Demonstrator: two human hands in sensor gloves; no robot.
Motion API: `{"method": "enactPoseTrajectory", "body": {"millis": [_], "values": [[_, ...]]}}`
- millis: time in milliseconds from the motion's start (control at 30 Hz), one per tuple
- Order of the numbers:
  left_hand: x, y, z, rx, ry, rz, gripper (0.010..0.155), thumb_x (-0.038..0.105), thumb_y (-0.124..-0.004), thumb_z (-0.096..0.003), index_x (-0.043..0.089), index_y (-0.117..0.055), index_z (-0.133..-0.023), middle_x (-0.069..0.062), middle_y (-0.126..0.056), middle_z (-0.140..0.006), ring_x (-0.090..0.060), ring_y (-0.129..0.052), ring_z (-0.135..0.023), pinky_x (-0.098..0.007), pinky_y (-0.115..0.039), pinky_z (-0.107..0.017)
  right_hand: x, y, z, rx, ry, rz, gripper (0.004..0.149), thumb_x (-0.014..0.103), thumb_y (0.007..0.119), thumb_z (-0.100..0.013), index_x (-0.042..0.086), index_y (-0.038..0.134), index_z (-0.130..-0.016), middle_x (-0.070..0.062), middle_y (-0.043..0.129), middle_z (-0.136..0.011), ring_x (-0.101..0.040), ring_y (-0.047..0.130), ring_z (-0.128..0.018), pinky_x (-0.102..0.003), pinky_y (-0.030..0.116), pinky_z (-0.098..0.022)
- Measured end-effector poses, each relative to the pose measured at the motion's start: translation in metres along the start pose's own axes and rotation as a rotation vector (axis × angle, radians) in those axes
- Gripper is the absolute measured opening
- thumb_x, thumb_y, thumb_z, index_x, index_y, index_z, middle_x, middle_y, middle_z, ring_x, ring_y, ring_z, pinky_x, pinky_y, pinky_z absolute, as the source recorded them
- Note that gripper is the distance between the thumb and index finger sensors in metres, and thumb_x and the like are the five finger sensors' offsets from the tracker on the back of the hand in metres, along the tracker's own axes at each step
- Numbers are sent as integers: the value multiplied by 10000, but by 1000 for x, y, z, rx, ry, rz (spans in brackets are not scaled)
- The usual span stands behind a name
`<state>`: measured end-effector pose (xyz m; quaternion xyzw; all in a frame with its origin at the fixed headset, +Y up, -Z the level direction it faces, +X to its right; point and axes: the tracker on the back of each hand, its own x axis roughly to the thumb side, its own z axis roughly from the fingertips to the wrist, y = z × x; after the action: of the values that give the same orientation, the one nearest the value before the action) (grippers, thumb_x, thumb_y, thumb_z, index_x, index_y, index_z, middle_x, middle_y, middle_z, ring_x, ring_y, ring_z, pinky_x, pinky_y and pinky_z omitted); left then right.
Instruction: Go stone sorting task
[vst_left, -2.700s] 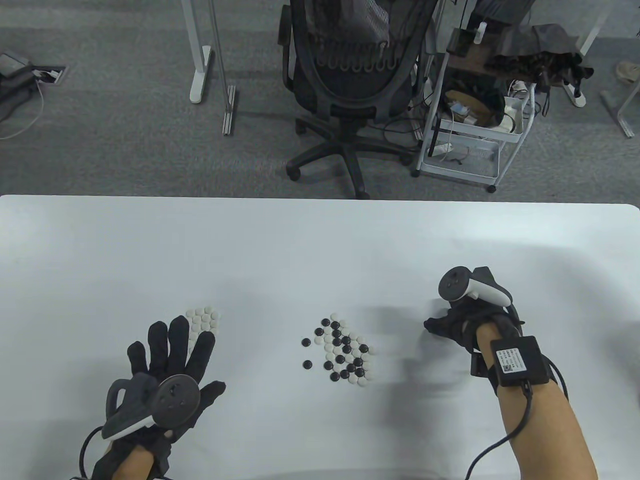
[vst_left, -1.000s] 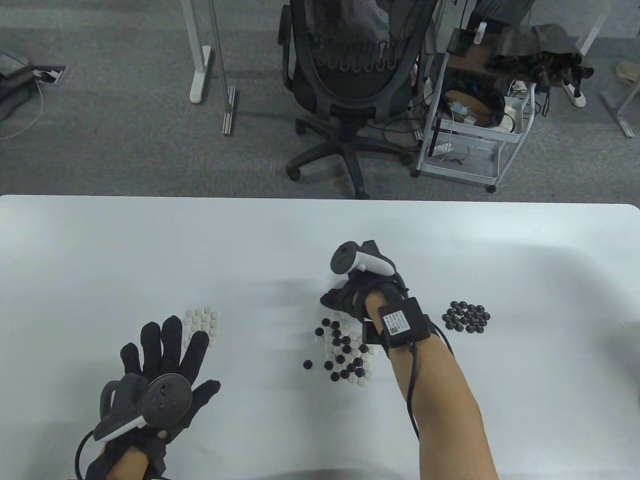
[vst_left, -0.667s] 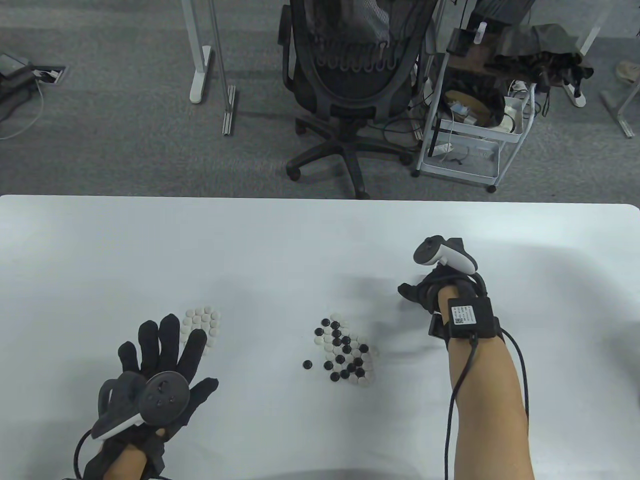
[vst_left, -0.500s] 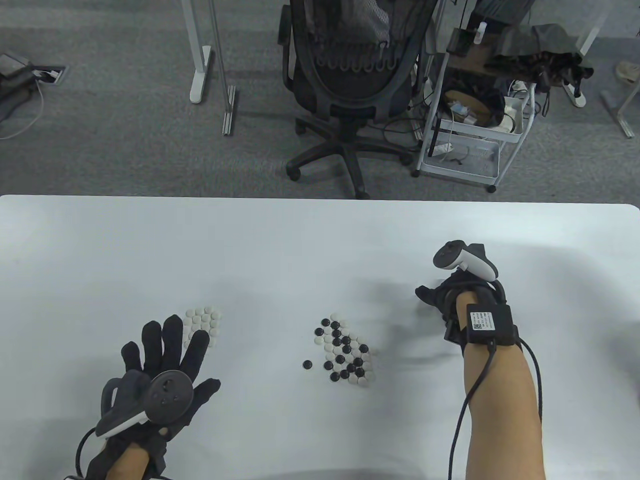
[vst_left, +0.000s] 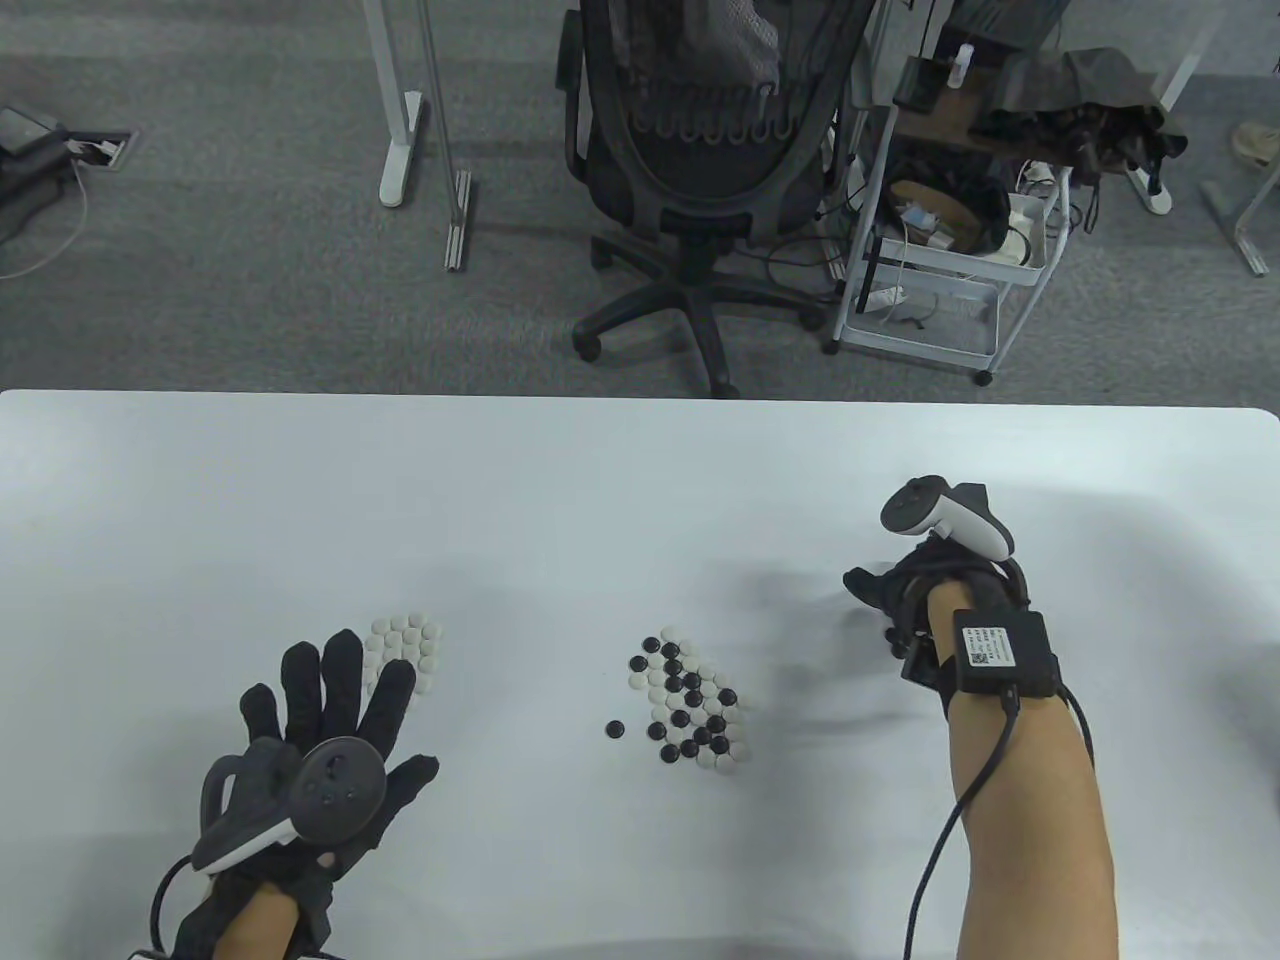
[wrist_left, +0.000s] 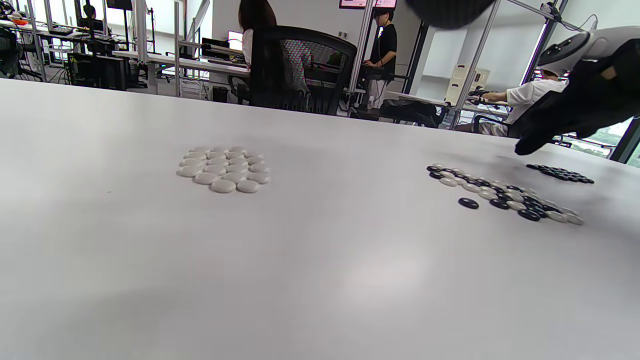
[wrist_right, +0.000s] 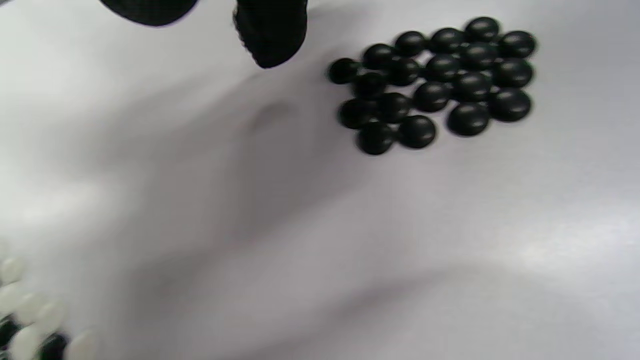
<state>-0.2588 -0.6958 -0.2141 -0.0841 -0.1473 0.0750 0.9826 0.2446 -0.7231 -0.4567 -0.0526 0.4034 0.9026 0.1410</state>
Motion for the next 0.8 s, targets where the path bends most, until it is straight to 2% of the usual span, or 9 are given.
{"method": "enactPoseTrajectory", "body": {"millis": [100,200,233,433,567,700,800], "values": [[1,0,0,3,-6,-4,772,511,-502,-627,107,-188,-1205,-391,102,-1143,-640,111,-933,-855,-46,-573,35,7,11,9,-126,73,668,539,541,-541,178,626,-1096,-269,27,-1117,-570,-80,-909,-834,82,-567],[1,0,0,2,-7,-8,771,510,-502,-628,106,-189,-1205,-391,102,-1142,-640,112,-932,-855,-46,-573,72,24,19,51,-249,142,655,535,546,-541,189,645,-1089,-259,18,-1115,-563,-84,-906,-831,75,-569],[1,0,0,2,-7,-8,770,511,-502,-627,109,-189,-1205,-391,103,-1142,-639,113,-932,-855,-46,-573,91,37,22,71,-303,186,653,534,545,-541,193,639,-1090,-257,11,-1113,-561,-106,-903,-831,74,-570],[1,2,2,16,-8,-4,772,511,-502,-627,109,-187,-1205,-391,104,-1142,-639,112,-932,-855,-45,-572,157,89,28,151,-460,373,651,533,540,-536,224,573,-1109,-245,-35,-1096,-550,-127,-892,-826,61,-570],[1,2,3,20,-8,2,771,510,-501,-628,106,-189,-1206,-391,104,-1142,-640,113,-932,-855,-45,-573,175,108,15,185,-461,417,658,534,536,-533,237,525,-1120,-243,-65,-1082,-548,-139,-884,-826,51,-567],[0,4,5,31,-13,7,772,510,-503,-628,105,-190,-1206,-392,103,-1142,-640,112,-932,-855,-46,-572,178,116,2,204,-446,409,653,536,531,-532,259,496,-1122,-242,-69,-1077,-549,-140,-881,-825,51,-566],[0,5,5,32,-16,11,771,510,-503,-627,108,-191,-1206,-392,103,-1143,-639,113,-932,-855,-45,-572,183,113,-5,176,-455,361,651,536,531,-532,268,480,-1123,-241,-70,-1078,-547,-140,-883,-824,48,-567]]}}
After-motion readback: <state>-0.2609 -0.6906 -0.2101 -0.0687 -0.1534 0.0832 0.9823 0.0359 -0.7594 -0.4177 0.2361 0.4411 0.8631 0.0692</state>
